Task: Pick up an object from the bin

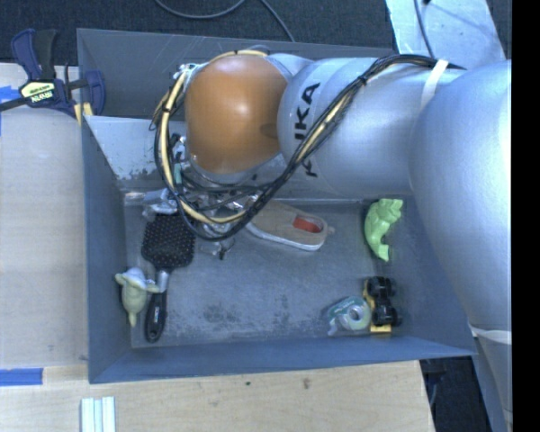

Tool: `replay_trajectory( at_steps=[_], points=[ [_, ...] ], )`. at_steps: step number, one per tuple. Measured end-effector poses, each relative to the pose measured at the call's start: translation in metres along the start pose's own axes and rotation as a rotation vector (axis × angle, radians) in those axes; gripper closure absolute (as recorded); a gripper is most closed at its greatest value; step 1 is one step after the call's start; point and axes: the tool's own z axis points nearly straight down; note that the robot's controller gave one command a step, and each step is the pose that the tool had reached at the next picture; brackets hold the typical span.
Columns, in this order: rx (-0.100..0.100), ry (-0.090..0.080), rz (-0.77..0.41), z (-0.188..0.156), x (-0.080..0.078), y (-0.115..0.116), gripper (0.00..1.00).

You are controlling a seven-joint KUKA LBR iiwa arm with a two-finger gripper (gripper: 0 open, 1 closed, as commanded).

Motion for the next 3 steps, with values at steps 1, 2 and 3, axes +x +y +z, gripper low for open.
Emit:
replay_trajectory(
  at_steps=[1, 2, 3],
  points=[
    [0.003, 0.0, -0.11, 0.028, -0.034, 0.006, 1.0],
    [0.002, 0.0, -0.109, 0.028, -0.034, 0.006, 1.0],
    [0.007, -0.007, -0.106, -0.035, -0.035, 0.004, 1.0]
  ],
)
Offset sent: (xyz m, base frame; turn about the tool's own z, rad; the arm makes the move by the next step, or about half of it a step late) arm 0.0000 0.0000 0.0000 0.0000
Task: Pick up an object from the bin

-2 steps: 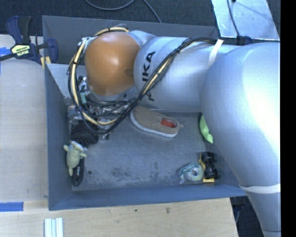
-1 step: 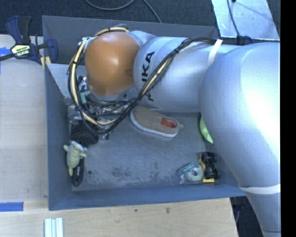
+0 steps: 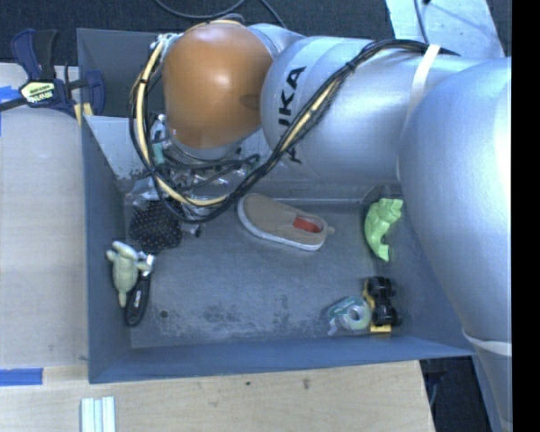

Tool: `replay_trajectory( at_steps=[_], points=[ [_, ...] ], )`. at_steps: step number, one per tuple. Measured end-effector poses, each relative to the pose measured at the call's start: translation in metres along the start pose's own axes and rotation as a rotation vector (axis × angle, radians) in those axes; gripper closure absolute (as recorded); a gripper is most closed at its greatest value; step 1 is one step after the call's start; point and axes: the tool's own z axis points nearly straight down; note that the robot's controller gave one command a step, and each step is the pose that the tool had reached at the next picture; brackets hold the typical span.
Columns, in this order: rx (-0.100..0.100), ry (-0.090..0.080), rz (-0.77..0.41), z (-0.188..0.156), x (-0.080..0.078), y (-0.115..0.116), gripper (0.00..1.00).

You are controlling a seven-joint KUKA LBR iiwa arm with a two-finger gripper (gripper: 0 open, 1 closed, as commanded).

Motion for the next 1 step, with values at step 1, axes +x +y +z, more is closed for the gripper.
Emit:
replay_trajectory(
  at_steps=[1],
  points=[
    [-0.003, 0.002, 0.001, -0.0503, -0.0006, 0.0, 1.0]
  ],
)
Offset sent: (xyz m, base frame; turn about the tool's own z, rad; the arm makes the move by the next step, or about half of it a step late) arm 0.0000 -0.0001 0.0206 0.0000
